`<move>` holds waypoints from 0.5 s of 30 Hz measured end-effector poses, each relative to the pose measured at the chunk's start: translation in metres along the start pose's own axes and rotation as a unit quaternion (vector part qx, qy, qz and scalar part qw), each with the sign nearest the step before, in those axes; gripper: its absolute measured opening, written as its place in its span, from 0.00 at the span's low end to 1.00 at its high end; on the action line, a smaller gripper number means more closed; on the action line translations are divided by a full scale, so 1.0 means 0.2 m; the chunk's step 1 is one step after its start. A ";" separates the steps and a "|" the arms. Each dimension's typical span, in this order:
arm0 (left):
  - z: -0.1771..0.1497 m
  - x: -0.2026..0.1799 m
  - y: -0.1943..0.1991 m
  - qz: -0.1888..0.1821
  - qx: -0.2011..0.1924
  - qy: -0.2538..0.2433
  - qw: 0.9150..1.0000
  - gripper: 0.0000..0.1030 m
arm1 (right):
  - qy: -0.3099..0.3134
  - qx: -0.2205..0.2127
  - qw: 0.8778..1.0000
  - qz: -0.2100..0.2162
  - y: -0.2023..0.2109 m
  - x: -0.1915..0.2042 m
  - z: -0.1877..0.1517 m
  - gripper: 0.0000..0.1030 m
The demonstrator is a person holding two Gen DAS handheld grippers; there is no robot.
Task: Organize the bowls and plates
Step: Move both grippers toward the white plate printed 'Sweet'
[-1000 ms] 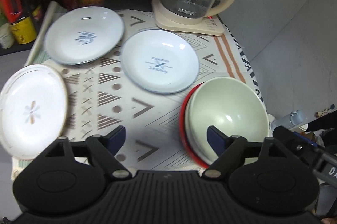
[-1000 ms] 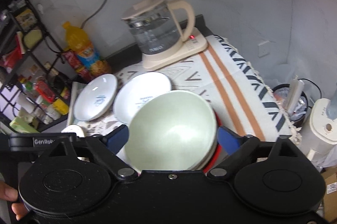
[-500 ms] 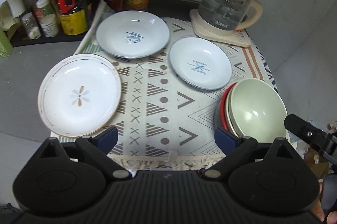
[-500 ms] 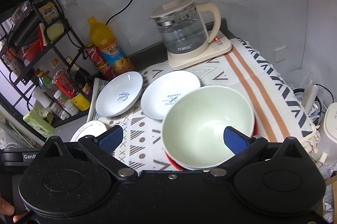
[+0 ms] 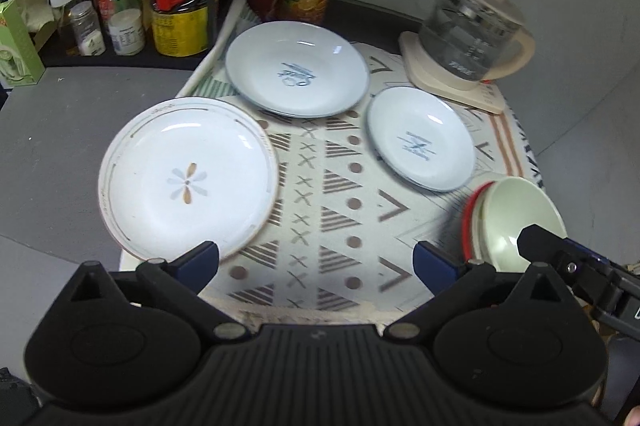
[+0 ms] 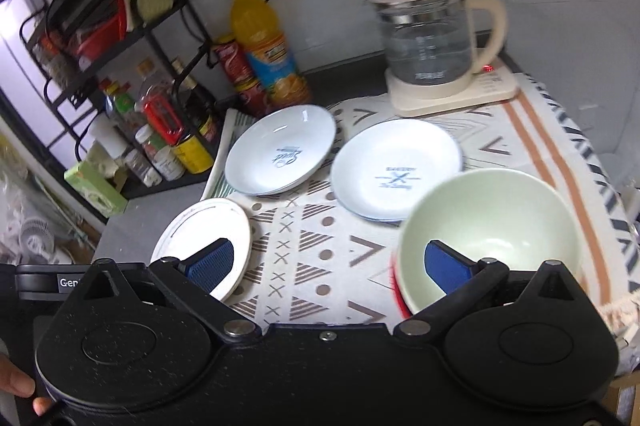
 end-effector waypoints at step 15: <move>0.31 0.32 -0.23 -0.002 0.024 0.020 1.000 0.99 | 0.016 0.049 0.999 -0.013 -0.40 0.23 0.20 1.00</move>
Point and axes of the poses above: each gripper's, at about its wrist camera, not at the fingertips, and y roughly against the way its jaws point, x to its left, z to its top, the point moved 3 cm from there along -y, roughly the way its jaws point, and after that the axes turned 1 degree about z, right-handed, at the moved point
